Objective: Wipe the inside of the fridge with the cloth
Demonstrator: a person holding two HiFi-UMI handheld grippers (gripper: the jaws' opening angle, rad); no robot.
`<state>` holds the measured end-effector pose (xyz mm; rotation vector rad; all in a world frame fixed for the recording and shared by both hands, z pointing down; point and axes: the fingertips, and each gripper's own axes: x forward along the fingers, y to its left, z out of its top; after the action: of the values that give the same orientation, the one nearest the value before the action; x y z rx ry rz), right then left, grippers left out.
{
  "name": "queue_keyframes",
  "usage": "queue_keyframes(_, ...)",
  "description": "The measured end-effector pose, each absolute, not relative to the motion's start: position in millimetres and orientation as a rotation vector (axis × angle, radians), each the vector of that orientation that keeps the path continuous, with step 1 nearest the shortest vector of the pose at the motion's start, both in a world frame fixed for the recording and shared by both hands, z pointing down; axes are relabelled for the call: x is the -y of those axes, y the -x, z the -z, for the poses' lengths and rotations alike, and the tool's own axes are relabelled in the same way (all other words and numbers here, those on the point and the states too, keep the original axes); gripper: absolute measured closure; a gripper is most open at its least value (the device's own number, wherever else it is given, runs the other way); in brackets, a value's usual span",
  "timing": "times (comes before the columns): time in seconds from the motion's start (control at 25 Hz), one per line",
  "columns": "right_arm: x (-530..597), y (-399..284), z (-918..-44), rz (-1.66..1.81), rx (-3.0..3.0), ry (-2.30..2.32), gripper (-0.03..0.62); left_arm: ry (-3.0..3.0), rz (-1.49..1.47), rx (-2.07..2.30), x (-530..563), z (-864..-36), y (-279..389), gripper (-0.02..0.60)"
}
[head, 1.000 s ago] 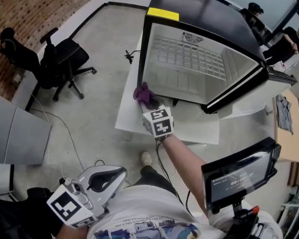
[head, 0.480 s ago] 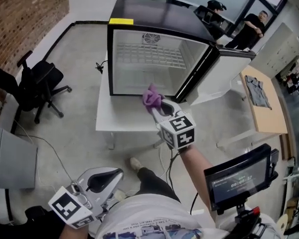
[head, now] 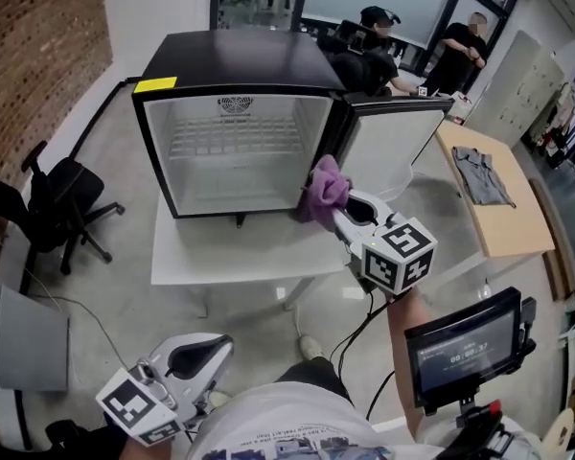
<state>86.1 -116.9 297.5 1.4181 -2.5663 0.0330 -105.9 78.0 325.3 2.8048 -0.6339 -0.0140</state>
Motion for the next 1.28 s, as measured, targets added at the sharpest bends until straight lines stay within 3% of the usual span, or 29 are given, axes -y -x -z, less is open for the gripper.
queue_keyframes(0.32, 149.5, -173.9, -245.5, 0.068, 2.714, -1.233, 0.514, -2.836, 0.049, 0.671, -31.8, -313.6, -24.4, 0.575)
queue_keyframes(0.56, 186.5, -190.8, -239.1, 0.094, 2.787, -0.96, 0.515, -2.815, 0.04, 0.722, -9.5, -307.1, -111.1, 0.575)
queue_keyframes(0.96, 201.5, -167.4, -256.4, 0.067, 2.873, -0.833, 0.515, -2.788, -0.061, 0.767, -6.6, -313.5, -137.6, 0.575)
queue_keyframes(1.28, 214.9, -199.2, -253.5, 0.044, 2.857, -0.936, 0.516, -2.772, -0.096, 0.73, -3.9, -314.2, -138.9, 0.575)
